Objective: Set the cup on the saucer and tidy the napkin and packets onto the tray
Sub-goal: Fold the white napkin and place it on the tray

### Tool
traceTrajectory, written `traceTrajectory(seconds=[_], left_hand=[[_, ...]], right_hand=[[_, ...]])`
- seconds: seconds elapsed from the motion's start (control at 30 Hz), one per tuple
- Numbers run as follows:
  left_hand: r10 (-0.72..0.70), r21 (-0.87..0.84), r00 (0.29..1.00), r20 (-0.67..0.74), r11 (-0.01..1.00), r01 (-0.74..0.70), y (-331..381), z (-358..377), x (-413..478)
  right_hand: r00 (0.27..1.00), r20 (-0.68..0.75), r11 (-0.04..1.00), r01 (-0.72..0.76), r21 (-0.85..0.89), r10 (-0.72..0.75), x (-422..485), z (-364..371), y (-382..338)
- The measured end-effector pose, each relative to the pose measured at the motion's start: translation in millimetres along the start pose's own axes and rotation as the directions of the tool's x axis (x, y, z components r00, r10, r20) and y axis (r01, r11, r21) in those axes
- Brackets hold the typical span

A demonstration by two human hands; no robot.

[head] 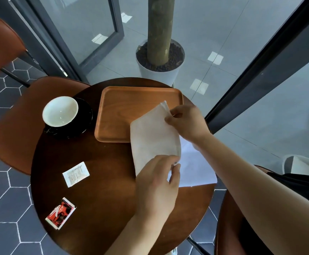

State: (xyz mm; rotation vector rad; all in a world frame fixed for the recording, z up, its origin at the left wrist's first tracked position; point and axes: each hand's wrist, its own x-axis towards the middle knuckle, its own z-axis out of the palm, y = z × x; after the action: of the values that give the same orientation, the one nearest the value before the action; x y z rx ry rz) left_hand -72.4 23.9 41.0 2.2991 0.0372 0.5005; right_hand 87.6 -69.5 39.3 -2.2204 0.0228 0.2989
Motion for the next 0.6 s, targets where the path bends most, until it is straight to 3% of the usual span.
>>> traceTrajectory(seconds=[0.3,0.6], left_hand=[[0.035,-0.091,0.996,0.084,0.995,-0.027,24.2,55.9,-8.0],[-0.075,-0.081,0.970,0.230,0.992,0.096,32.6,94.7,-5.3]], right_hand=[[0.997,-0.039,0.986,-0.054,0.156,0.061,-3.4,-47.5,55.4],[0.993,-0.042,0.994,-0.109,0.018,0.110,2.7,-57.6,99.3]])
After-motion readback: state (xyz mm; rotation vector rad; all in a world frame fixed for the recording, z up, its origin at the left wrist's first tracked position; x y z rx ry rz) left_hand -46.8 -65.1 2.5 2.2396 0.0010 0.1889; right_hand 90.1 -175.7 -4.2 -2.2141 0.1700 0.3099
